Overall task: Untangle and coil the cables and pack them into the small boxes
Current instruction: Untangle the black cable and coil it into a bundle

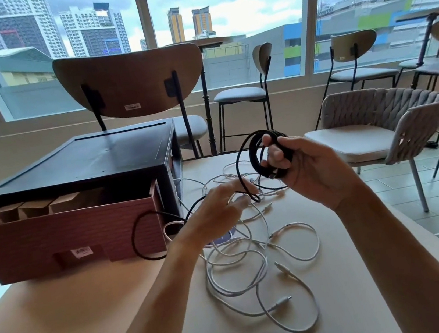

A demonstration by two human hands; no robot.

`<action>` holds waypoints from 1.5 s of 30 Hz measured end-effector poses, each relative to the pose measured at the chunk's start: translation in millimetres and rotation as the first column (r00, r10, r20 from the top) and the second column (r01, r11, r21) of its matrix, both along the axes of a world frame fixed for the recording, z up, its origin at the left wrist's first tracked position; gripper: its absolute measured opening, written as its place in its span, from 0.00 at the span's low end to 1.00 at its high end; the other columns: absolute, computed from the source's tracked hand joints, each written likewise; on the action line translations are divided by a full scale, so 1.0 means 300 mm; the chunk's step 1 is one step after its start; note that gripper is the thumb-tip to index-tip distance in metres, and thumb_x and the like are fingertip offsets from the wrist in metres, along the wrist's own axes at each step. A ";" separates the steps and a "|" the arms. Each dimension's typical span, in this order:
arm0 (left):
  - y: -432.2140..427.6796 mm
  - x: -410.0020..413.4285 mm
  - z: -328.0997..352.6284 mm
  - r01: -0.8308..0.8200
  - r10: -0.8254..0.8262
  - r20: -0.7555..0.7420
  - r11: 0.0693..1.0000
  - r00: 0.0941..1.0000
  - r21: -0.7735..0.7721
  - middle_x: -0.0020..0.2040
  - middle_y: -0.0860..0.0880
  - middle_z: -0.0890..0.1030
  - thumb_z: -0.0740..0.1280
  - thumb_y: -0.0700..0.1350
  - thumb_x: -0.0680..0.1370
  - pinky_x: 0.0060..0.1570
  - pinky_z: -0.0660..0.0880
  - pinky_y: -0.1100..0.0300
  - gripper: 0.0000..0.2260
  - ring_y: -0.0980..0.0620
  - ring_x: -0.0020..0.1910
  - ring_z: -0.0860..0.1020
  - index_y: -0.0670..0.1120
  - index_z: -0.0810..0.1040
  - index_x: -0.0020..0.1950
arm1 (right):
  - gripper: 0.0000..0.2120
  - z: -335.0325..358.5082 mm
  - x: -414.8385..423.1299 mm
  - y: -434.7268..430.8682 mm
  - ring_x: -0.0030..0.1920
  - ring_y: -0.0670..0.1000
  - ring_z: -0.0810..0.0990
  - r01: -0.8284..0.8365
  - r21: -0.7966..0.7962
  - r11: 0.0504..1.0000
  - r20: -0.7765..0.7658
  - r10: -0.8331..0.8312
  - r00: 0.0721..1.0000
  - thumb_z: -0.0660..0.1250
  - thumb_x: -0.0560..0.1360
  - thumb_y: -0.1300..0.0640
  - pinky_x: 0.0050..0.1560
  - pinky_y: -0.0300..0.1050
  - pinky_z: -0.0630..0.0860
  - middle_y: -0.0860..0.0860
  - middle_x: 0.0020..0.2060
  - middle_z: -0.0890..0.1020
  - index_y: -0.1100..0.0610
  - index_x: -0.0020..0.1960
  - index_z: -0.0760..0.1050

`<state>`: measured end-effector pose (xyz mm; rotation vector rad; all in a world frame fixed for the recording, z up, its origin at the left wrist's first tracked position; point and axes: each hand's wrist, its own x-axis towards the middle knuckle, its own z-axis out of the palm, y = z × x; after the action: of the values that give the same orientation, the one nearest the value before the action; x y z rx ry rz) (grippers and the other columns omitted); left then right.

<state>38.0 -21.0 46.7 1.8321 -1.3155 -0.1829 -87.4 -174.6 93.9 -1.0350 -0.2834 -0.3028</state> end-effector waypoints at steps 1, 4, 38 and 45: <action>0.000 -0.002 0.000 0.034 -0.033 -0.011 0.999 0.999 0.027 0.55 0.58 0.82 0.66 0.42 0.80 0.58 0.72 0.63 0.09 0.62 0.57 0.77 0.55 0.81 0.54 | 0.12 -0.001 0.001 -0.005 0.34 0.46 0.73 0.006 0.040 0.999 0.006 -0.006 1.000 0.55 0.78 0.61 0.54 0.41 0.76 0.51 0.36 0.77 0.64 0.57 0.72; -0.001 -0.013 -0.001 0.091 -0.092 0.024 0.995 0.995 0.028 0.51 0.57 0.83 0.70 0.49 0.79 0.49 0.73 0.69 0.06 0.66 0.48 0.79 0.49 0.82 0.53 | 0.13 0.000 0.012 -0.012 0.39 0.47 0.76 0.016 0.191 0.981 0.037 -0.024 0.999 0.54 0.80 0.62 0.55 0.40 0.76 0.52 0.43 0.79 0.65 0.62 0.69; 0.028 -0.051 0.137 -0.163 0.235 0.274 0.951 0.932 -0.263 0.44 0.52 0.81 0.70 0.38 0.78 0.43 0.70 0.76 0.04 0.64 0.42 0.77 0.45 0.83 0.50 | 0.29 -0.082 0.068 -0.056 0.56 0.44 0.72 0.451 -0.842 0.296 0.106 -0.728 0.677 0.65 0.72 0.71 0.55 0.38 0.72 0.53 0.63 0.71 0.62 0.69 0.58; 0.036 -0.041 0.151 -0.241 0.333 0.204 0.896 0.921 -0.373 0.42 0.55 0.78 0.70 0.41 0.78 0.41 0.68 0.75 0.03 0.64 0.40 0.75 0.47 0.82 0.47 | 0.21 -0.093 0.065 -0.068 0.56 0.45 0.76 0.421 -0.858 0.293 0.126 -0.676 0.726 0.73 0.75 0.53 0.49 0.34 0.72 0.50 0.59 0.75 0.55 0.62 0.67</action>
<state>25.6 -10.2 91.9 1.7605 -1.1419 0.4417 -68.0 -195.0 66.0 -2.1855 0.2656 -0.7013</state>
